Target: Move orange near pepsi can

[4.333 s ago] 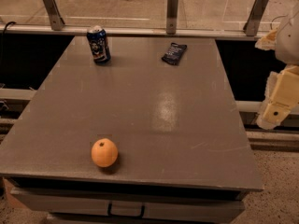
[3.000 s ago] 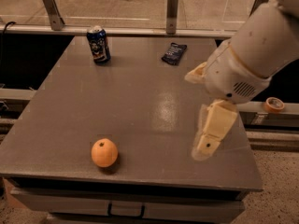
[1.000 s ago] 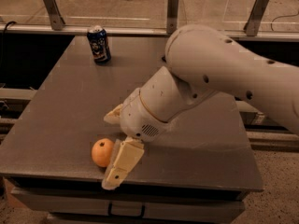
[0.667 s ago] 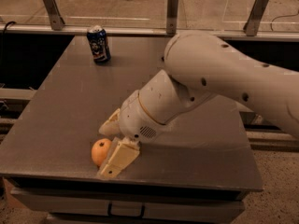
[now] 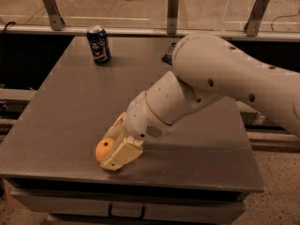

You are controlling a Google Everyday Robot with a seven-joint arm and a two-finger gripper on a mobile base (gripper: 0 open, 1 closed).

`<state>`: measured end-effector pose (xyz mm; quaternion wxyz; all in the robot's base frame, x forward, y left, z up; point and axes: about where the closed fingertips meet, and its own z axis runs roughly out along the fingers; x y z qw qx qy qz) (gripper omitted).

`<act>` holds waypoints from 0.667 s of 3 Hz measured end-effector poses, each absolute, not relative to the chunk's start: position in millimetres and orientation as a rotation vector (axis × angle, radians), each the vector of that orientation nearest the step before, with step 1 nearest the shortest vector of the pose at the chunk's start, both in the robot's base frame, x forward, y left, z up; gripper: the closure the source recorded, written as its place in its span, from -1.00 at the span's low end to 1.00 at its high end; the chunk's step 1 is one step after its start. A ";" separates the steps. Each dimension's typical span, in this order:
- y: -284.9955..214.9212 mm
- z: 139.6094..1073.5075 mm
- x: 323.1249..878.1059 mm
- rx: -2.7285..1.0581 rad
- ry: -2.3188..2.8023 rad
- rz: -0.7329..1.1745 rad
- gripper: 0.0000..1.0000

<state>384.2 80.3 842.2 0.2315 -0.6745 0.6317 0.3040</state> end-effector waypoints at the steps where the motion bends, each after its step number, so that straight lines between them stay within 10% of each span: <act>1: 57.6 863.3 401.3 -1.793 1.776 0.804 0.99; 2: 11.9 896.0 438.5 -1.687 1.805 0.714 1.00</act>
Offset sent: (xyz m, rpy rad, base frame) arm 0.1201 -0.1454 0.1131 0.0488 -0.1698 -0.3324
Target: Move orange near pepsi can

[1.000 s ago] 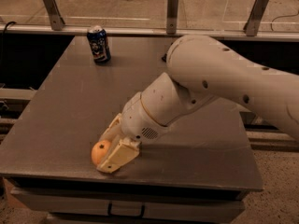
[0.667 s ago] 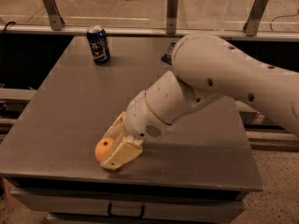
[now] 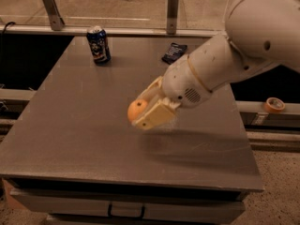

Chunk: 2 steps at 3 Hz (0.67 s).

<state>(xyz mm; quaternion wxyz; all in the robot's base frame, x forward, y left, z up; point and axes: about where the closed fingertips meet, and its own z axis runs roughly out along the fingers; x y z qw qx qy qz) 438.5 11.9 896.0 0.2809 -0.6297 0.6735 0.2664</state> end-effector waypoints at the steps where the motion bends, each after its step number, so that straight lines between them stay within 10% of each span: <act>1: 11.6 910.3 444.3 -1.676 1.783 0.690 1.00; 2: 12.8 910.4 444.4 -1.683 1.782 0.687 1.00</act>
Offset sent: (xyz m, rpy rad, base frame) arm 0.0093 -0.0030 0.0187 0.0141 -0.0386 -0.0145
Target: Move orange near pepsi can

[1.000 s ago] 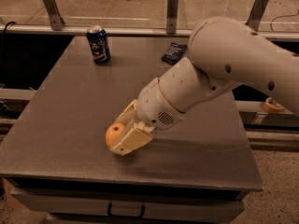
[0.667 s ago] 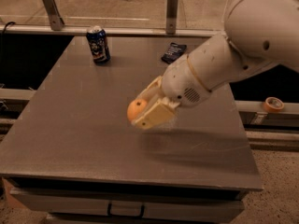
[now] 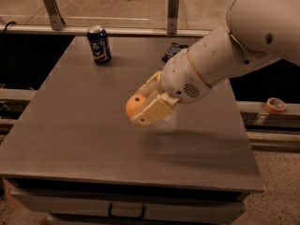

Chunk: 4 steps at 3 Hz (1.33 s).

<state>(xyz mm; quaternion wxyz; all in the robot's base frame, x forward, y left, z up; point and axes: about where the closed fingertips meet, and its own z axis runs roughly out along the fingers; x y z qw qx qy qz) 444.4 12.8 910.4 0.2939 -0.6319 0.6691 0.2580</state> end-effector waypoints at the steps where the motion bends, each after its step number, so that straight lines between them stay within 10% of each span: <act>1: 19.1 913.0 472.4 -1.693 1.754 0.650 1.00; 4: 71.6 896.2 644.5 -1.555 1.693 0.598 1.00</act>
Offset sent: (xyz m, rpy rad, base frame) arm 0.1652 0.0274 0.0017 0.0976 -0.1219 -0.0570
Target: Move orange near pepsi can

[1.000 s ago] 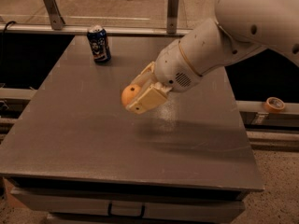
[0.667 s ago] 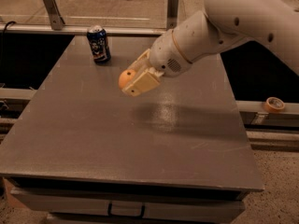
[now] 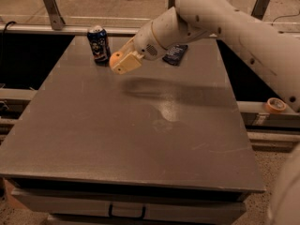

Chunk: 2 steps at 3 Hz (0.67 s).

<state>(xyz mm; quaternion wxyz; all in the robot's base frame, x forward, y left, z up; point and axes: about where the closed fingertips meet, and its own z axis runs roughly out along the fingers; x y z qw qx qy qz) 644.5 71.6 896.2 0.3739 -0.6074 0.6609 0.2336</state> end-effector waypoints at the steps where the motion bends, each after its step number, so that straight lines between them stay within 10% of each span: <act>1: 75.8 890.1 695.9 -1.472 1.708 0.556 1.00; 2: 78.2 882.7 730.4 -1.405 1.727 0.538 1.00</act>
Offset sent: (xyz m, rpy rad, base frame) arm 0.1293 0.0036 -0.0188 0.0731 -0.0475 -0.2063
